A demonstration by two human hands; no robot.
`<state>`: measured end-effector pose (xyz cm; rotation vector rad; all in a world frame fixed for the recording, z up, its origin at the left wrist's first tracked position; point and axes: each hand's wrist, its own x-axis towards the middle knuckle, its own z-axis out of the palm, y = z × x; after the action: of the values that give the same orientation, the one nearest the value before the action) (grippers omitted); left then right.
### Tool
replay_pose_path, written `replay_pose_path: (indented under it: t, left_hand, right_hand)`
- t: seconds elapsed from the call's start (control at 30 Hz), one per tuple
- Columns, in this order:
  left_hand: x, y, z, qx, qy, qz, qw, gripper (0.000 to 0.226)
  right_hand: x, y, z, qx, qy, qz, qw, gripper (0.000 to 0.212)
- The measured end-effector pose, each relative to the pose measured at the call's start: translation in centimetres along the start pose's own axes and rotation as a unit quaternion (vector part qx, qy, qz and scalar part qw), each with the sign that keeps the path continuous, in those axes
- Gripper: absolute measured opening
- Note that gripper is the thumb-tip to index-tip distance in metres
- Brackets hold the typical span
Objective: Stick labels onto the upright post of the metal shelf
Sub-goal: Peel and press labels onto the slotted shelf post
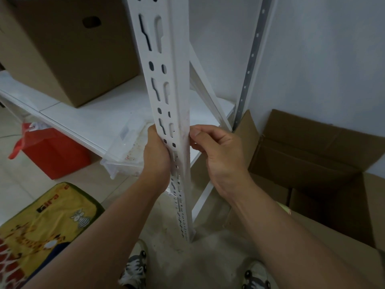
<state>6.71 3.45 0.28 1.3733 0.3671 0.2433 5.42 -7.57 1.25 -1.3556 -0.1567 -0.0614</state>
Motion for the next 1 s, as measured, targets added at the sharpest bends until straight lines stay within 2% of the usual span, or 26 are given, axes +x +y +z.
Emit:
replay_pose_path:
  t: [0.1, 0.17, 0.33, 0.5, 0.63, 0.7, 0.8, 0.93, 1.0]
  left_hand:
    - [0.1, -0.1, -0.1, -0.006, -0.001, -0.005, 1.000, 0.046]
    - [0.1, 0.0, -0.2, -0.004, -0.004, -0.007, 1.000, 0.047]
    - [-0.2, 0.4, -0.1, 0.005, -0.013, -0.013, 1.000, 0.054]
    - [-0.1, 0.3, -0.4, 0.020, 0.003, -0.008, 1.000, 0.047]
    - [-1.0, 0.7, -0.2, 0.050, 0.025, 0.008, 0.998, 0.043]
    - [-1.5, 0.8, -0.3, 0.084, 0.048, 0.058, 0.994, 0.036]
    - [-2.1, 0.6, -1.0, 0.080, 0.079, 0.214, 0.970, 0.015]
    - [-3.2, 0.5, -2.1, 0.115, 0.088, 0.411, 0.900, 0.021]
    - [-4.1, 0.4, -2.3, 0.175, 0.059, 0.477, 0.859, 0.015]
  right_hand:
    - [0.1, 0.0, 0.2, 0.133, -0.020, 0.064, 0.989, 0.023]
    - [0.2, 0.0, 0.2, 0.116, -0.016, 0.054, 0.992, 0.021]
    - [-0.1, -0.1, -0.2, -0.025, -0.002, 0.011, 1.000, 0.015]
    - [-0.3, -0.6, -0.8, 0.105, 0.009, 0.078, 0.991, 0.014]
    - [-0.9, -1.1, -1.1, 0.111, 0.007, 0.058, 0.992, 0.014]
    - [-1.3, -1.3, -1.3, 0.113, -0.012, 0.042, 0.993, 0.013]
    - [-1.8, -1.4, -1.7, 0.126, -0.072, 0.047, 0.988, 0.016]
    - [-2.2, -1.0, -1.7, 0.128, -0.140, 0.044, 0.981, 0.014]
    - [-2.4, -1.0, -1.8, 0.063, -0.149, 0.014, 0.987, 0.016]
